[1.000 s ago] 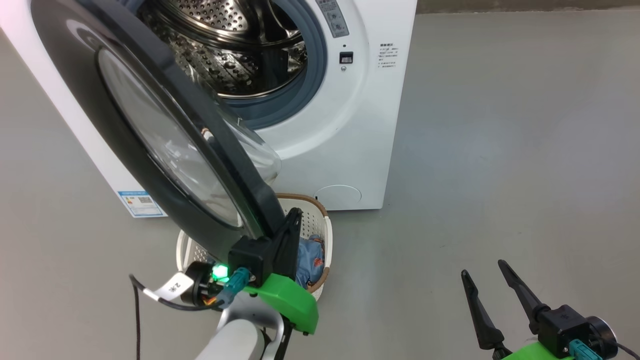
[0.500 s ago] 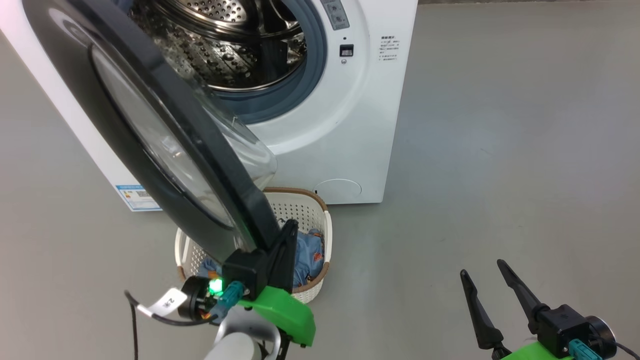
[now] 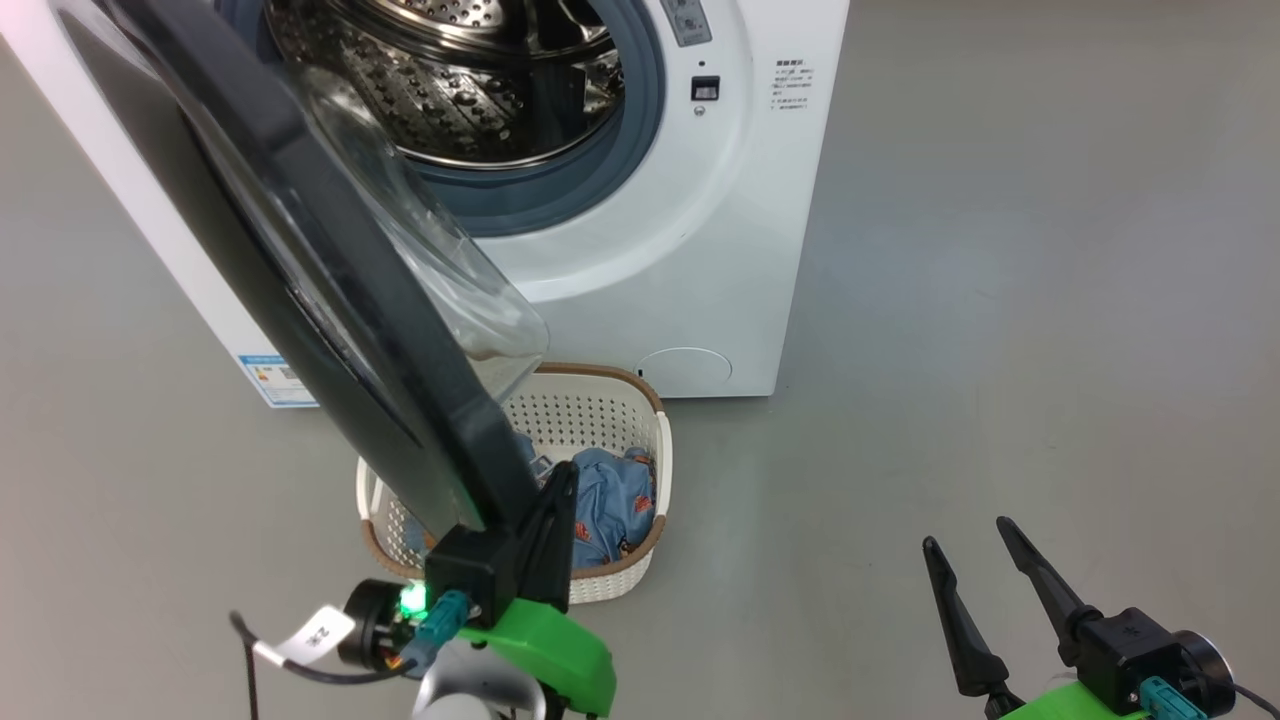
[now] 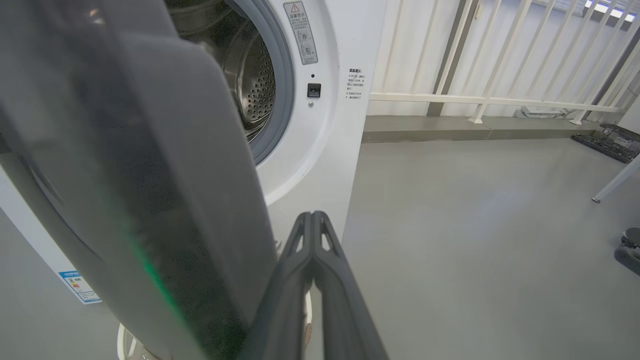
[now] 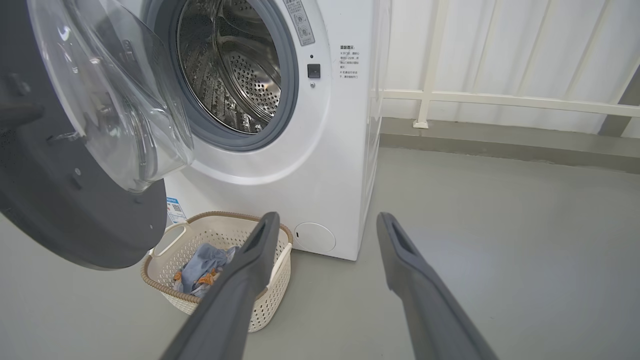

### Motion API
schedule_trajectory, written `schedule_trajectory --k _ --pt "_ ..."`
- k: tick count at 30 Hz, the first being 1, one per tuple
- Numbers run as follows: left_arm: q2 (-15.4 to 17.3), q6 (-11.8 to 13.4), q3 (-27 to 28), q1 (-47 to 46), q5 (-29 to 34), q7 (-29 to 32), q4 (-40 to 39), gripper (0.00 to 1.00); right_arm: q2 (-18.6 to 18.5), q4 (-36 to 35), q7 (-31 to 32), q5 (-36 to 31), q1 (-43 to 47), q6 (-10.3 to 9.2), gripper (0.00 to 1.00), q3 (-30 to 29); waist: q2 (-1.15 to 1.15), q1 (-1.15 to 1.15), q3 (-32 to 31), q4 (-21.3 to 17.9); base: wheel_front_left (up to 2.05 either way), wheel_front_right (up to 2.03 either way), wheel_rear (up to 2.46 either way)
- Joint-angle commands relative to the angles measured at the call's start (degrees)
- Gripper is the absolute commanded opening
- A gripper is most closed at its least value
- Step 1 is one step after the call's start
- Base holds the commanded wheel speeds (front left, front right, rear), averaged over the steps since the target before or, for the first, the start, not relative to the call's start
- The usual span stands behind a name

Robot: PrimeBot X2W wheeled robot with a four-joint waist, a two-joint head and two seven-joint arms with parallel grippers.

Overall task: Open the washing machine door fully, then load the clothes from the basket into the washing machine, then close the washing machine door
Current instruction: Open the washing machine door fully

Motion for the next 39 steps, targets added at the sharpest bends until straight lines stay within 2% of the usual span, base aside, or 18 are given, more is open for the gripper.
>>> schedule_trajectory --k 1,12,20,39 --pt "3.09 1.87 3.98 -0.61 -0.54 -0.26 -0.69 0.00 -0.23 -1.43 -0.69 0.81 -1.93 0.09 1.00 1.19 0.00 0.00 0.04 0.16 0.00 0.00 0.00" --pt "4.75 5.49 3.04 2.86 1.83 -0.31 -6.65 0.00 -0.56 -1.32 -0.69 0.56 -2.16 0.09 1.00 1.08 0.00 0.00 1.02 2.86 0.00 0.00 0.00" --pt "5.06 8.85 3.32 6.38 2.51 -1.04 -11.07 0.00 -1.10 -1.48 -0.69 0.48 -2.24 0.09 1.00 0.92 0.00 0.00 1.44 6.51 0.00 0.00 0.00" --pt "7.35 11.19 4.42 9.97 2.42 -1.66 -13.71 0.00 -1.14 -1.67 -0.69 0.00 -1.23 0.09 1.00 0.63 0.00 0.00 0.19 14.17 0.00 0.00 0.00"
